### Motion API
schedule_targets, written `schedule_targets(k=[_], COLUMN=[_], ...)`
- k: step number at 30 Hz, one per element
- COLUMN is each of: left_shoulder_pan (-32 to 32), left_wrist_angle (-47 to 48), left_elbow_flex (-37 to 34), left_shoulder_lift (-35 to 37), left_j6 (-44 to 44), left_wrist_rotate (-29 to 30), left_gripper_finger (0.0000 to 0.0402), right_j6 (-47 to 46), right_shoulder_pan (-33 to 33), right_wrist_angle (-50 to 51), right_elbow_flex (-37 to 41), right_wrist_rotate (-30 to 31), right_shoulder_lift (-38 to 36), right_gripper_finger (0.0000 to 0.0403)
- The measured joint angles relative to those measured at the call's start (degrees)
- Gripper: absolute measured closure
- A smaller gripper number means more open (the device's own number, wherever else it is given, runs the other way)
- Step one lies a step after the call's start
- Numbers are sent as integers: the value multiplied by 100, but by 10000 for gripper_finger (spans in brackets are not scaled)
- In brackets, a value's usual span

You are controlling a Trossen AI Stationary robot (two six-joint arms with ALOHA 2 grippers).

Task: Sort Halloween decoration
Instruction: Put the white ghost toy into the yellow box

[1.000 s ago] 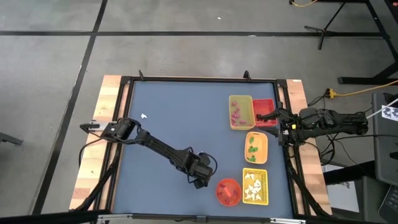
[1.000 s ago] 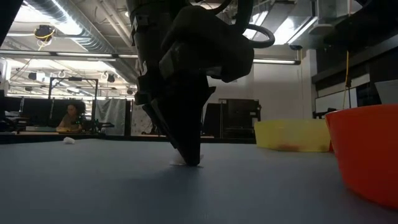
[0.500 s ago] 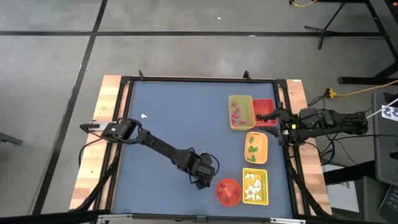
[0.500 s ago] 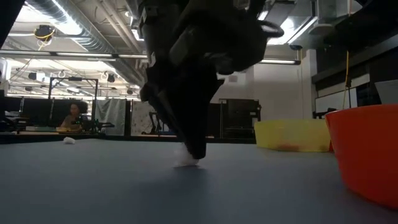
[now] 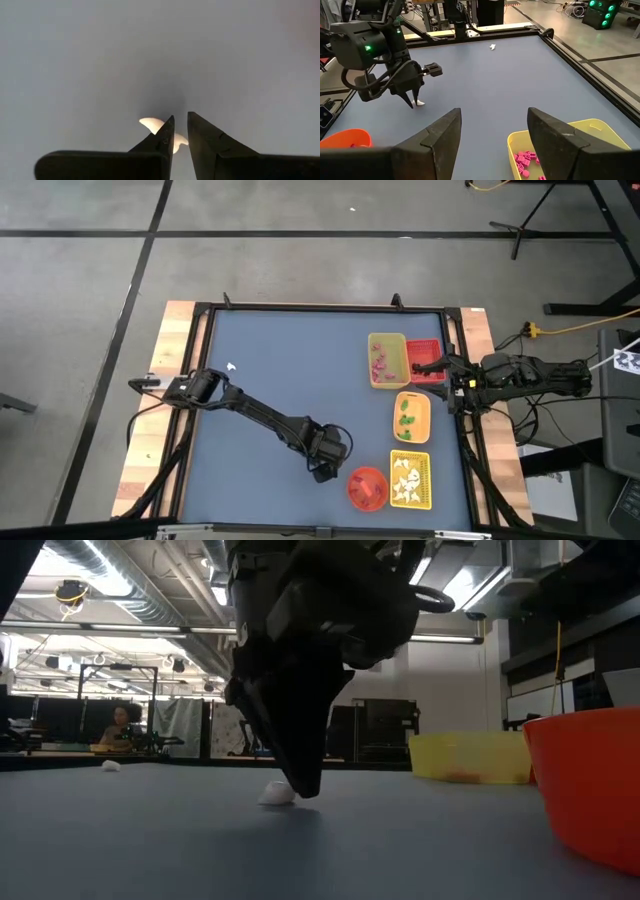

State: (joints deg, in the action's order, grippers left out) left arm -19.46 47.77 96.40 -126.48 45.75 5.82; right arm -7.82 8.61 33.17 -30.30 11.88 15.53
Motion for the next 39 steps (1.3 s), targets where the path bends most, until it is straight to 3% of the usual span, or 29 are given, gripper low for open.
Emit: schedule_targets(k=[18, 25, 30, 35, 39], left_shoulder_pan=[142, 412, 626, 840, 906], left_wrist_angle=[-10, -20, 73, 267, 326], left_elbow_flex=[9, 11, 11, 15, 15], left_shoulder_lift=[22, 22, 22, 23, 28], left_j6=[-290, -631, -601, -420, -42], left_wrist_rotate=[-250, -436, -1042, -1994, -2108], left_gripper_finger=[362, 315, 277, 270, 272], right_j6=[1, 1, 1, 1, 1], right_shoulder_pan=[1, 0, 1, -1, 0], right_wrist_angle=[0, 0, 0, 0, -2], right_elbow_flex=[0, 0, 0, 0, 0], right_wrist_rotate=[0, 0, 0, 0, 0], right_shoulder_lift=[0, 0, -2, 0, 0], right_gripper_finger=[178, 178, 178, 178, 178])
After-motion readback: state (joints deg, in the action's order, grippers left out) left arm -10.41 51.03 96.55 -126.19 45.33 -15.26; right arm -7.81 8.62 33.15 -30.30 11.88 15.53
